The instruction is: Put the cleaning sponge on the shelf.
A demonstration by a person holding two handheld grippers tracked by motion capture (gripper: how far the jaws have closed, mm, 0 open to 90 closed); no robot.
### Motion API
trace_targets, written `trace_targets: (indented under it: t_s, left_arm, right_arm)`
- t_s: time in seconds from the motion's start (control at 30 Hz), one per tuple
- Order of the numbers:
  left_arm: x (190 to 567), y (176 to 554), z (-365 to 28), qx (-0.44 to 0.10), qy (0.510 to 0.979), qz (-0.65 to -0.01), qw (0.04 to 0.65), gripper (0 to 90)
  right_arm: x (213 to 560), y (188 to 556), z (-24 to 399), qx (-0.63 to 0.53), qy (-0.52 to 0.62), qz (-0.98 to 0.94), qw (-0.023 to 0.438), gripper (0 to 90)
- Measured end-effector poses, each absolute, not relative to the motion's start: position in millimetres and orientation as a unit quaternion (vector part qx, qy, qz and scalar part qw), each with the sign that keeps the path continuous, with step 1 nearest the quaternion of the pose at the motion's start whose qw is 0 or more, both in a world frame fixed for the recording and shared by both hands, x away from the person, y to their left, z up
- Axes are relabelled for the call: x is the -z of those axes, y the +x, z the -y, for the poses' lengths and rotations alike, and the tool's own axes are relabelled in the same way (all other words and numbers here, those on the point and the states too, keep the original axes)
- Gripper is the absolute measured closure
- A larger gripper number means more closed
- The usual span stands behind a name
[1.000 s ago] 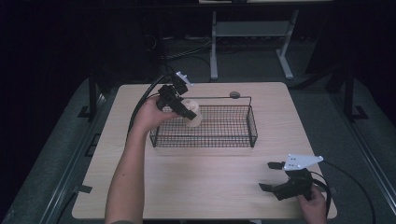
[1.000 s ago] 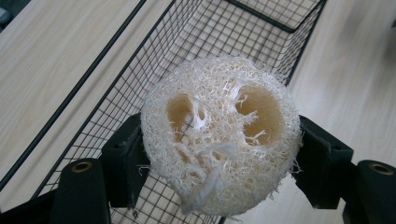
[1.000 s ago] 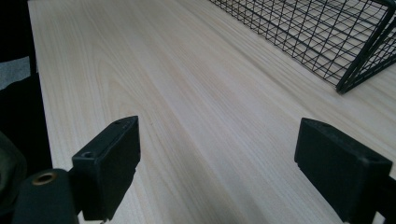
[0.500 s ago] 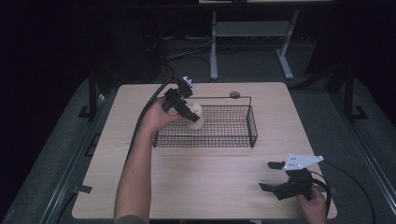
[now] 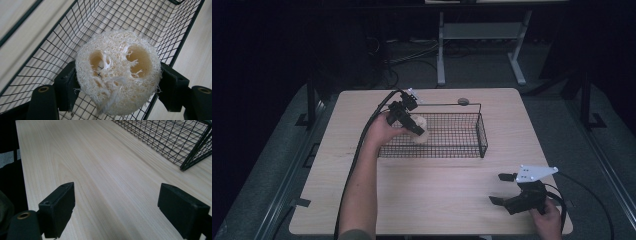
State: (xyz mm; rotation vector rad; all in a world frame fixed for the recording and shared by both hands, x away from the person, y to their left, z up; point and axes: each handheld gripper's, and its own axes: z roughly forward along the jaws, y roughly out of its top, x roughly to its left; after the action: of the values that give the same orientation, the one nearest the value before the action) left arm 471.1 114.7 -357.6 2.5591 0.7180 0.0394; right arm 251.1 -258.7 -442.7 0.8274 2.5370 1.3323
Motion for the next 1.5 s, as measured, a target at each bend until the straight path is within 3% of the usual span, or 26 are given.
trace_targets:
  t_s: [0.57,1.5]
  left_arm:
    - [384,479,-104,-0.007,0.936,-0.276,0.219,27.7]
    - [391,483,-101,-0.002,0.941,-0.274,0.196,26.5]
  right_arm:
    - [443,251,259,-0.444,0.276,-0.849,0.079,13.8]
    - [443,251,258,-0.446,0.274,-0.849,0.079,13.8]
